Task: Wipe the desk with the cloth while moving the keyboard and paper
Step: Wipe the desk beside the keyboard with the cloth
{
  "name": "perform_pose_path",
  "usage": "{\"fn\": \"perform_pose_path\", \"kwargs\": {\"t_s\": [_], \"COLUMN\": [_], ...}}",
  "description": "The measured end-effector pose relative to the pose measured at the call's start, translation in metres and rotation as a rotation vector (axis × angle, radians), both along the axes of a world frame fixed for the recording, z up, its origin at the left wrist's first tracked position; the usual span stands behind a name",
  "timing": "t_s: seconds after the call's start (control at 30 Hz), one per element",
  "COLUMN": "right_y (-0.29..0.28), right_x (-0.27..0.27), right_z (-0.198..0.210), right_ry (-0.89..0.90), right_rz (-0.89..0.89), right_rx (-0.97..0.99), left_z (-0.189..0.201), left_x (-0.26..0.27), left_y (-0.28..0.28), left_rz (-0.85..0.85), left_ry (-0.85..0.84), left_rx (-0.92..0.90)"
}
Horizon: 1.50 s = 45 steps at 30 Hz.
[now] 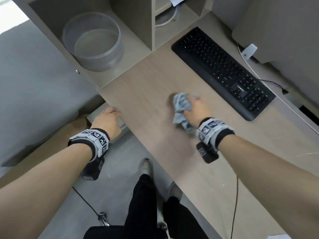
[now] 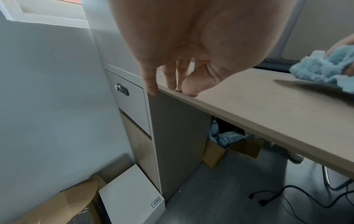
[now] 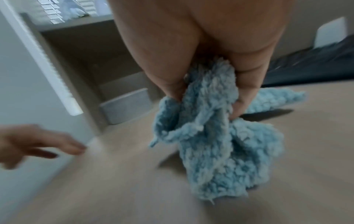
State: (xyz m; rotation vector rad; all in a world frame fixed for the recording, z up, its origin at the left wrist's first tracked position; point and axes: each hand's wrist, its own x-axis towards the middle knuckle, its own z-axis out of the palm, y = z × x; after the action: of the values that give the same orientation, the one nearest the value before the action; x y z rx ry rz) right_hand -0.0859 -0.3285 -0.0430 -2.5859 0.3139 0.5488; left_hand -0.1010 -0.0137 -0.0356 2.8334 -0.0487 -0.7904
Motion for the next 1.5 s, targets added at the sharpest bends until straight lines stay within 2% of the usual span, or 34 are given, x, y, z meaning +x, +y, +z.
{"fn": "perform_pose_path", "kwargs": {"t_s": [0.07, 0.13, 0.3, 0.37, 0.43, 0.53, 0.63, 0.67, 0.7, 0.77, 0.83, 0.9, 0.93, 1.0, 1.07, 1.17, 1.27, 1.37, 1.5], "right_y": [-0.018, 0.002, 0.117, 0.136, 0.125, 0.071, 0.012, 0.004, 0.006, 0.033, 0.07, 0.086, 0.082, 0.055, 0.019, -0.008, 0.016, 0.071, 0.142], "right_x": [0.007, 0.001, -0.046, -0.054, -0.044, -0.008, 0.023, 0.03, 0.032, 0.026, 0.01, 0.0, 0.004, 0.024, 0.049, 0.075, 0.092, 0.099, 0.074], "right_z": [-0.001, 0.001, -0.007, -0.006, 0.0, 0.005, 0.008, 0.007, 0.004, -0.004, -0.011, -0.013, -0.008, 0.001, 0.008, 0.009, 0.0, -0.013, -0.027], "right_ry": [0.019, 0.061, 0.055, 0.086, 0.074, -0.024, -0.041, -0.037, -0.028, -0.022, 0.0, 0.009, -0.004, -0.062, -0.114, -0.057, -0.02, -0.055, -0.085], "right_rz": [-0.058, 0.016, 0.451, 0.53, 0.443, 0.196, -0.089, -0.12, -0.094, 0.067, 0.291, 0.389, 0.327, 0.093, -0.077, -0.113, 0.008, 0.209, 0.534], "right_rx": [-0.15, -0.223, -0.005, 0.138, 0.237, 0.105, -0.048, -0.107, -0.158, -0.156, -0.074, 0.015, 0.054, 0.066, -0.005, -0.173, -0.22, -0.199, -0.143], "left_z": [0.0, -0.002, 0.001, 0.002, 0.0, -0.004, -0.006, -0.006, -0.007, -0.008, -0.007, -0.005, -0.004, -0.005, -0.008, -0.014, -0.019, -0.024, -0.026], "left_x": [0.001, 0.002, 0.007, 0.007, 0.005, 0.002, 0.004, 0.006, 0.007, 0.012, 0.02, 0.03, 0.036, 0.047, 0.058, 0.069, 0.071, 0.066, 0.069], "left_y": [0.003, 0.005, 0.009, 0.009, 0.008, 0.006, 0.006, 0.007, 0.007, 0.008, 0.007, 0.006, 0.005, 0.002, 0.002, 0.006, 0.009, 0.011, 0.018], "left_rz": [-0.014, -0.016, -0.045, -0.046, -0.041, -0.035, -0.021, -0.017, -0.016, -0.002, 0.036, 0.081, 0.094, 0.099, 0.096, 0.097, 0.086, 0.036, 0.009], "left_ry": [-0.003, -0.017, -0.033, -0.021, -0.036, -0.084, -0.102, -0.104, -0.106, -0.105, -0.096, -0.089, -0.086, -0.084, -0.093, -0.106, -0.111, -0.126, -0.151], "left_rx": [-0.014, -0.029, -0.03, -0.022, -0.033, -0.038, -0.048, -0.052, -0.055, -0.065, -0.08, -0.093, -0.098, -0.106, -0.118, -0.12, -0.091, -0.07, -0.073]}}
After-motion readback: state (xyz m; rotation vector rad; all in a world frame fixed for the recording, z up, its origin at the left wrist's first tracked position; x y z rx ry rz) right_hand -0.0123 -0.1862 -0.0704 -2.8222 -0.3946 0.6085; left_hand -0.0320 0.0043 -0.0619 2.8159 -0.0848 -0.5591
